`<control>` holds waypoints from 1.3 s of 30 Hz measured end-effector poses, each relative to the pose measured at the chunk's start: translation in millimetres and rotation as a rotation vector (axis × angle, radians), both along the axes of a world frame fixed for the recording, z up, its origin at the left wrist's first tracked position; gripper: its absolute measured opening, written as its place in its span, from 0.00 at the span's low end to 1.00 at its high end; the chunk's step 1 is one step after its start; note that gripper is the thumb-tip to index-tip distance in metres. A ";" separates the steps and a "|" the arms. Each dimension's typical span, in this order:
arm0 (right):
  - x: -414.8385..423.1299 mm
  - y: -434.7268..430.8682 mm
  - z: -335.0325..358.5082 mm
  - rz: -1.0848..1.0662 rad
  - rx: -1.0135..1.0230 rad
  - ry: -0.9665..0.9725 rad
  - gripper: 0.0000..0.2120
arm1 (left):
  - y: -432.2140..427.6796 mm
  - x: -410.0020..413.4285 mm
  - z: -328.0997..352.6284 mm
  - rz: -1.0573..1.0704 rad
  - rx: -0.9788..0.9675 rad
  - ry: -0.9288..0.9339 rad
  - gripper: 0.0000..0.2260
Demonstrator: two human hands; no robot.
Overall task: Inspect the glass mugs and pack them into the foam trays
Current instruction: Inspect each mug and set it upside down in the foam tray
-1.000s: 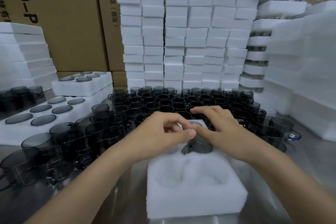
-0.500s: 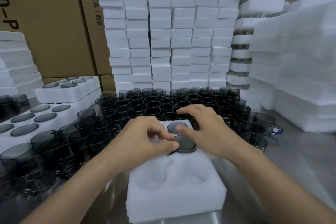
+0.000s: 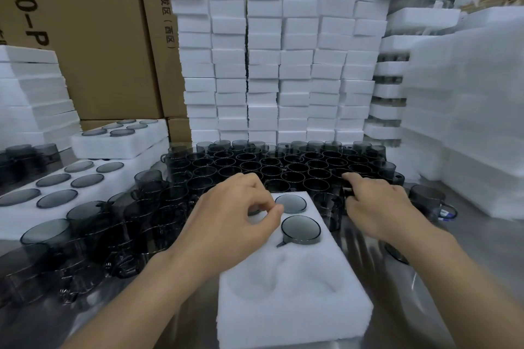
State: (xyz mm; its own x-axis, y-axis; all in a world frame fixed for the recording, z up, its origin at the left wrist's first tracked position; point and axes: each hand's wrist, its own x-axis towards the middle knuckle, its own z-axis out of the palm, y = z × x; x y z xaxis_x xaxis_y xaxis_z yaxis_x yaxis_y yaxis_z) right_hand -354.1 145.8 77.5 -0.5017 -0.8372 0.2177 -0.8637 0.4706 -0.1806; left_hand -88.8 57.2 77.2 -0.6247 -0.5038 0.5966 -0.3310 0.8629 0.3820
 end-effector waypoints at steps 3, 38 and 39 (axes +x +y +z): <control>0.5 3.3 0.4 -0.014 0.093 0.045 0.36 | 0.2 -0.8 0.2 0.014 -0.031 -0.011 0.12; 86.5 6.2 12.6 0.670 -1.069 0.107 0.31 | -4.2 0.2 12.6 -0.028 -0.293 0.503 0.33; 87.1 6.2 12.1 0.673 -1.074 0.105 0.31 | -3.8 0.0 12.2 -0.035 -0.288 0.506 0.33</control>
State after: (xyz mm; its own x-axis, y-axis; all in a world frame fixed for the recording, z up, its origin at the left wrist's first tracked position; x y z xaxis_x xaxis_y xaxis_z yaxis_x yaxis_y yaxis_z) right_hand -267.0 151.9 89.6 0.0127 -0.2970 0.9548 -0.9072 -0.4049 -0.1139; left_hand -88.8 53.4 89.4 -0.2397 -0.2614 0.9350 -0.1382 0.9624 0.2337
